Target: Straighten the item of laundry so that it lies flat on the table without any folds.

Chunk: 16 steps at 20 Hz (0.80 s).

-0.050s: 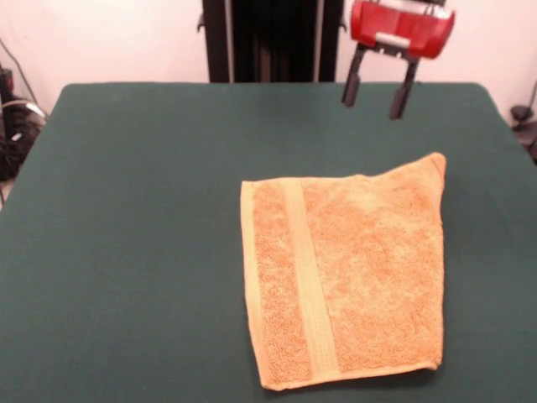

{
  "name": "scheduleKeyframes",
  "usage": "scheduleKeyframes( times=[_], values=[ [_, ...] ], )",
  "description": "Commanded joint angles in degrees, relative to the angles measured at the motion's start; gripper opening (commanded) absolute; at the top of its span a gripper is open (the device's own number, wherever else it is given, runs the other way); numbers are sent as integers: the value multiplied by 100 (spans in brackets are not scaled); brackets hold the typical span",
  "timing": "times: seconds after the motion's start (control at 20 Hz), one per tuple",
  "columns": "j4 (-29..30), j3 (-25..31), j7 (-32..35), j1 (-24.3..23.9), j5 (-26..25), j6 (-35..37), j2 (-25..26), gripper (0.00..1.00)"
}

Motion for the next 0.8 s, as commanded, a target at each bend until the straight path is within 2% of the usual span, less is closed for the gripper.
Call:
scheduleKeyframes(
  times=[0.05,0.5,0.8],
  values=[
    [-652,311,-83,-150,-344,1173,-183,100],
    [-614,1176,-186,-1061,-827,152,288,100],
    [-739,1505,-187,-1393,-1240,-71,459,100]
  ],
)
